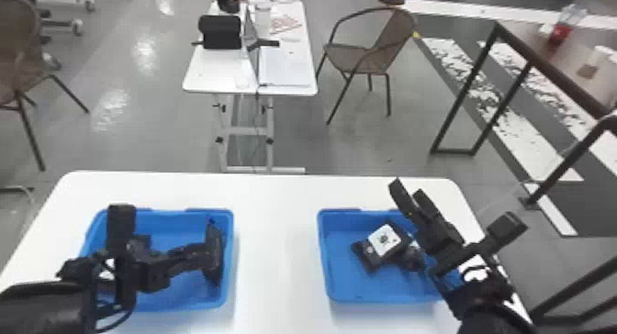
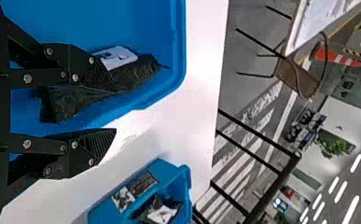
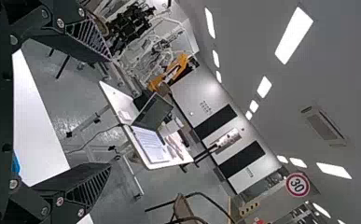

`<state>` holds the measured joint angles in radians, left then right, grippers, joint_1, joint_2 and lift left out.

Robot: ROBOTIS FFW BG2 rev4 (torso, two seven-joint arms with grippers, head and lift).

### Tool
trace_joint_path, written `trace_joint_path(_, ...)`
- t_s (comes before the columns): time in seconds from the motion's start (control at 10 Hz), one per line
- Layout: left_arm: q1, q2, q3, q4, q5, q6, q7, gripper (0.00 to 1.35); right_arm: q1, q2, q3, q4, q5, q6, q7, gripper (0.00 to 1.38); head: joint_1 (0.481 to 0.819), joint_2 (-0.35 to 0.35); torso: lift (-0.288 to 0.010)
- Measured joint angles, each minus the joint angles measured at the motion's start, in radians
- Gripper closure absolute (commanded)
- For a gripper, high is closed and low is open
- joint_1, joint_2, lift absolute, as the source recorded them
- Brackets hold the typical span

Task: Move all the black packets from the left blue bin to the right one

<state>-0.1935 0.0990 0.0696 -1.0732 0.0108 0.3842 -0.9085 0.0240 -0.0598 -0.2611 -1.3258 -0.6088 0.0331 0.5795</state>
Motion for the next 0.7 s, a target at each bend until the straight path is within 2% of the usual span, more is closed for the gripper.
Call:
trace_joint_path(0.1,0.028,0.0,0.015,-0.042,-0.001,-0.023,-0.076,0.82,-0.002,0.0,0.005,0.001,-0.003,0.01,0.006,0.24,0.695,-0.156,0.0)
trace_joint_path(0.3,0.061,-0.014,0.056,-0.091,-0.051,0.008,-0.089,0.8,-0.006,0.0,0.017,0.009,-0.015,0.016,0.01,0.24,0.695,-0.141,0.0)
trace_joint_path(0.5,0.087,-0.061,0.141,-0.132,-0.133,0.074,-0.076,0.31,-0.011,0.0,0.023,0.015,-0.017,0.019,0.016,0.24,0.695,-0.121,0.0)
trace_joint_path(0.6,0.098,-0.079,0.181,-0.153,-0.171,0.092,-0.074,0.16,-0.011,0.0,0.023,0.016,-0.017,0.021,0.019,0.24,0.695,-0.108,0.0)
trace_joint_path(0.7,0.105,-0.084,0.205,-0.162,-0.182,0.097,-0.068,0.01,-0.008,0.0,0.023,0.016,-0.018,0.022,0.02,0.24,0.695,-0.096,0.0)
